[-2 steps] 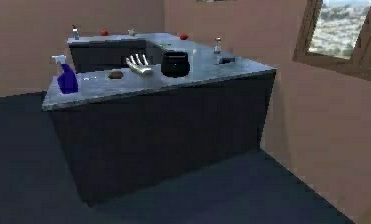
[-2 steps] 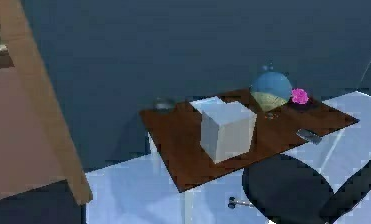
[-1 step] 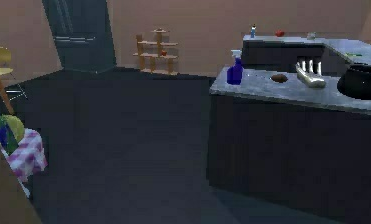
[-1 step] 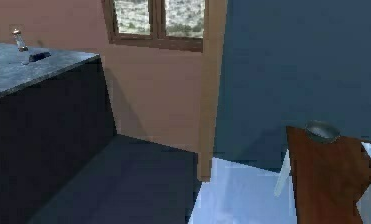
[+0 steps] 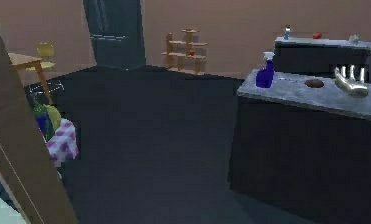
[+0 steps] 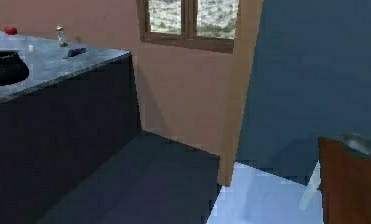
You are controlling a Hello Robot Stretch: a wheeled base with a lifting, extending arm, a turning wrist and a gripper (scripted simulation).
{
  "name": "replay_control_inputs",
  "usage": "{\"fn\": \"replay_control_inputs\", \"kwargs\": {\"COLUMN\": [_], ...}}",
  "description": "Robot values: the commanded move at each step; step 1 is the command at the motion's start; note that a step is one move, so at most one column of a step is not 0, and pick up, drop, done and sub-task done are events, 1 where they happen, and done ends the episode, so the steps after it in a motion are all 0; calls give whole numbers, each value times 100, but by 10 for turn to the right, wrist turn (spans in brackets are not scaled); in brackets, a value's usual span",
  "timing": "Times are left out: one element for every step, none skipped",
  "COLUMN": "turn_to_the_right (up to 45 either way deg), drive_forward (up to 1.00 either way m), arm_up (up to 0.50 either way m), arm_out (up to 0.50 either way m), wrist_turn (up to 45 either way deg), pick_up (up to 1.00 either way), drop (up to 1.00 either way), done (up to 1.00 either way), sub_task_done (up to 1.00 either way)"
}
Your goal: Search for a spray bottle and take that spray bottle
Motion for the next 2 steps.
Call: {"fn": "replay_control_inputs", "kwargs": {"turn_to_the_right": [0, -450], "drive_forward": [60, 0], "arm_up": [0, 0], "arm_out": [0, 0], "wrist_turn": [0, 0], "pick_up": [0, 0], "drop": [0, 0], "done": [0, 0], "sub_task_done": [0, 0]}}
